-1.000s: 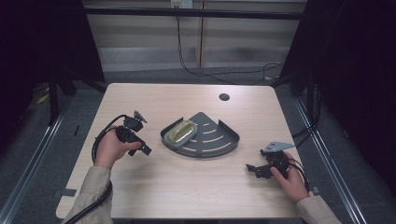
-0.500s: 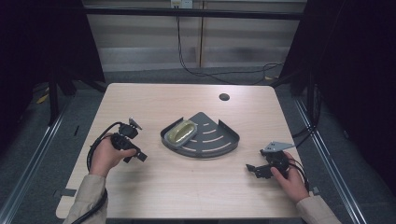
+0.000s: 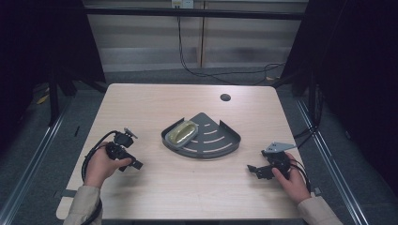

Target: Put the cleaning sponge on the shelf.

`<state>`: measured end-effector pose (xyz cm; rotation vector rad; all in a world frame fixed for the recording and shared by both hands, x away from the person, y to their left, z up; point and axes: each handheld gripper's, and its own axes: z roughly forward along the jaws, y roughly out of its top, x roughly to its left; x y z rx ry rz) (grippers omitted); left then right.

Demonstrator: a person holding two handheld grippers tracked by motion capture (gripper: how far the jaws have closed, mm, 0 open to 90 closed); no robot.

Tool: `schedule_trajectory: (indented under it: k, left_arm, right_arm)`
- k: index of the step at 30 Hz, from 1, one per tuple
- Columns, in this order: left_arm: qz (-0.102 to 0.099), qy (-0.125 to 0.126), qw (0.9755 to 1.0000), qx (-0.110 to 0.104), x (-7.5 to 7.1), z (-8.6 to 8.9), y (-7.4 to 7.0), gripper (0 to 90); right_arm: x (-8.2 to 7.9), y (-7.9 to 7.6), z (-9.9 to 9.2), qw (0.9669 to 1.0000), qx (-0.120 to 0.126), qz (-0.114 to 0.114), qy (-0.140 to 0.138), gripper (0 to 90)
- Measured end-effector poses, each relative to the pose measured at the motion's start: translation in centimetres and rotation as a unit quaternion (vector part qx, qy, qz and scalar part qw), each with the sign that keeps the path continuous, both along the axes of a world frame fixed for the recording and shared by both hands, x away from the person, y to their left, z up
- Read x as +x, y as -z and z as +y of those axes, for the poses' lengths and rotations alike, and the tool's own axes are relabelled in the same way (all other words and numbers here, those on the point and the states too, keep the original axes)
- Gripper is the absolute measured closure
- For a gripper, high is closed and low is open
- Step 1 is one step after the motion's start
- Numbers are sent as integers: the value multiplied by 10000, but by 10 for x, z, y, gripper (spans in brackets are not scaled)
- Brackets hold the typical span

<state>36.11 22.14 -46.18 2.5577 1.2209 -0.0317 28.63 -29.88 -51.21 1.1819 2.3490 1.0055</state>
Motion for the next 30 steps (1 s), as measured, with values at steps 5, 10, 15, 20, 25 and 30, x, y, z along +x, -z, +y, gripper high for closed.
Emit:
schedule_trajectory:
  k: [5, 10, 15, 20, 25, 30]
  left_arm:
    - [-96, -11, 10000, -20, -5, 5, 4, 208]
    - [-179, 26, 9998, -36, -9, 10, 8, 205]
    - [-253, 44, 9997, 6, -13, 14, 11, 202]
    - [-306, 27, 9995, 8, -16, 19, 12, 200]
    - [-370, 120, 9992, 62, -18, 24, 12, 200]
    - [-462, 44, 9989, -39, -22, 30, 14, 194]
  right_arm:
    - [0, 0, 0, 10000, 0, 1, 0, 98]
    - [0, 0, 0, 10000, 1, 2, 0, 98]
    - [0, 0, 0, 10000, 1, -1, -1, 98]
    - [0, 0, 0, 10000, 1, -2, 2, 98]
    - [0, 0, 0, 10000, 1, -2, 2, 98]
    - [0, 0, 0, 10000, 0, 1, 0, 98]
